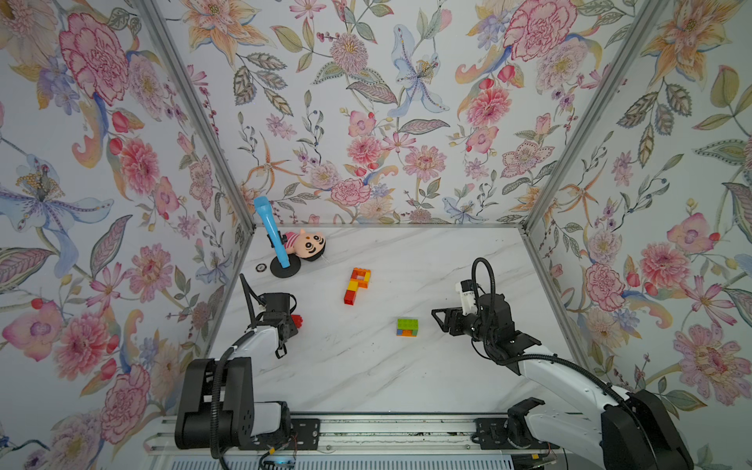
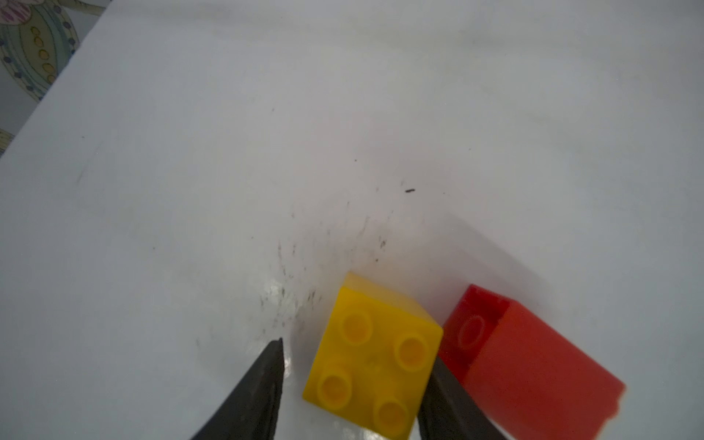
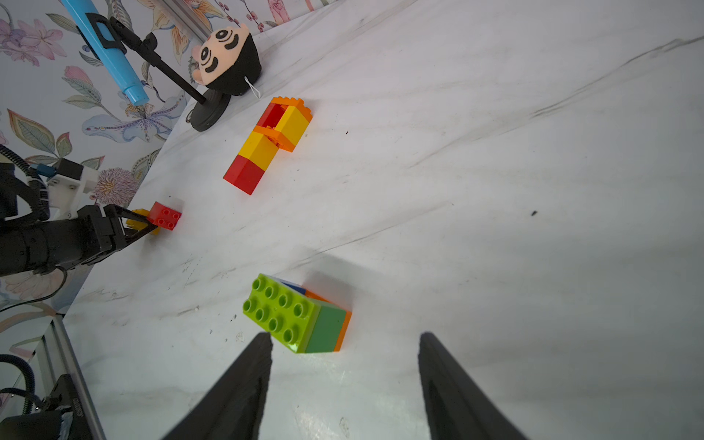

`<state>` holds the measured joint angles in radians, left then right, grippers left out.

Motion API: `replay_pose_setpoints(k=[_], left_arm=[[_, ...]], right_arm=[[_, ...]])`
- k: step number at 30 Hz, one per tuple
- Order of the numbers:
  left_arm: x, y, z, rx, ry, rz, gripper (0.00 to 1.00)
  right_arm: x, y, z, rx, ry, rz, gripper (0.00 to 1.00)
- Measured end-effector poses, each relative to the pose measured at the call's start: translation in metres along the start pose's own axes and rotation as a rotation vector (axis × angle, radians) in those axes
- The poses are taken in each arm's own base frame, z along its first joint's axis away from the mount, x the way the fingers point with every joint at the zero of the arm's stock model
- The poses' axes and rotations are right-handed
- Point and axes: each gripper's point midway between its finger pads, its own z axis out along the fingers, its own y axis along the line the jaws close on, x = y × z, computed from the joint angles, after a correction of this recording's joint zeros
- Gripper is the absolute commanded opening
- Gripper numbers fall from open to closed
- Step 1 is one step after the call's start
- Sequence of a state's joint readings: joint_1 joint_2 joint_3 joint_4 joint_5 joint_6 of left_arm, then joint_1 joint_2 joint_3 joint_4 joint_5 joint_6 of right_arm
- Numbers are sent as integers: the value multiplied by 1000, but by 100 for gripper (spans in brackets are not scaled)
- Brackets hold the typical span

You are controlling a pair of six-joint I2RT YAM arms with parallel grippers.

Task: Assemble the letter p with lego
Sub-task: Pick up the lego brick from the center of the board, then place the lego brick at the center of the board.

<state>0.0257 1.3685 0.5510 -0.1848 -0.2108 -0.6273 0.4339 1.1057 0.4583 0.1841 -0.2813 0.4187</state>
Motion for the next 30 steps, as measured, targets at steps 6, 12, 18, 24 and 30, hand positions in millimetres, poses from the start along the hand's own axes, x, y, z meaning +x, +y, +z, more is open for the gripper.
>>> replay_pose_setpoints(k=[6,12,18,24,30], left_arm=[[-2,-5,5,19,1,13,37],[-6,-6,3,29,-16,4,28],[-23,-9,-28,72,-106,-16,26],[-8,-68,-85,240,-144,103,27],[50,-147,-127,426,-76,264,29]], right_arm=[[0,-1,0,1,-1,2,65],[0,-1,1,0,1,3,65],[0,-2,2,2,0,4,65],[0,-6,3,12,2,11,66],[-1,-11,5,26,10,20,66]])
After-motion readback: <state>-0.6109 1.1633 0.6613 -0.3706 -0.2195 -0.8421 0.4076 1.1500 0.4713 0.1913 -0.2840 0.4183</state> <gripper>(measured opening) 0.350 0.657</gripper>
